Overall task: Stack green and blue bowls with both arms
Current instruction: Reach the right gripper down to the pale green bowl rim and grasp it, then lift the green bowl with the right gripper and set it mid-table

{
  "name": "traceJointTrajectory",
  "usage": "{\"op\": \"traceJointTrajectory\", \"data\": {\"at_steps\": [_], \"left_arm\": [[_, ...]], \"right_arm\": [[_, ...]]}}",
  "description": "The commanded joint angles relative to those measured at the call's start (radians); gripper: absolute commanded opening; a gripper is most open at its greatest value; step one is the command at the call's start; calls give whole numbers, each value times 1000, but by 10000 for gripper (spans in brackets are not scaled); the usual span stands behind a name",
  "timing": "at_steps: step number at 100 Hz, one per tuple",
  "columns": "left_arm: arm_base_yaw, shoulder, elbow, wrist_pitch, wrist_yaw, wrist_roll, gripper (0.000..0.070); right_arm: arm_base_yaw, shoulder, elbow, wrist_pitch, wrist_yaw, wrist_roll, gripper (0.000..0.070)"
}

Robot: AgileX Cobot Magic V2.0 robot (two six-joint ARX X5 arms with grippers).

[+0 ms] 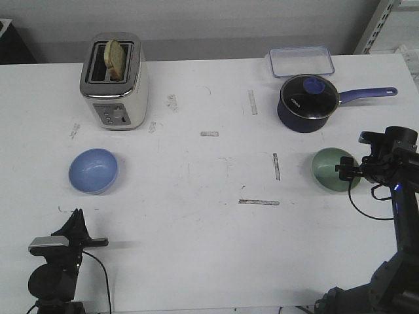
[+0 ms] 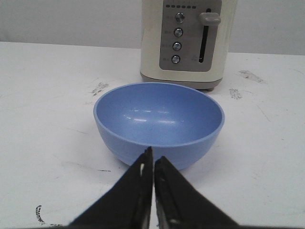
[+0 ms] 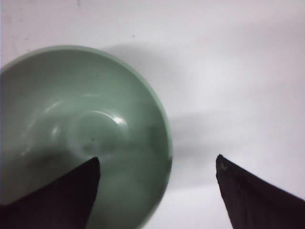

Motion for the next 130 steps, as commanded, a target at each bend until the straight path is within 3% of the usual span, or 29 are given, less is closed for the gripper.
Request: {"op": "traceJointTrajectory", "data": {"at_steps": [1,35,90,108,130], "left_arm": [[-2,-1,-21,8,-2,-1,2],[-2,-1,-21,8,-2,-1,2],[-2,-1,-21,10,-2,-1,2],[-2,-1,-21,10,-2,-1,2],[-2,-1,-21,10,-2,-1,2]], "right_arm": [[-2,37,19,16,-4,-8,445],[-2,72,19,24,-51,-8,0],[57,-24,111,10,-91,25,0],[196,-85,215,-27,-139,36,0],[505,-94,237,-25,-251,98,0]]}}
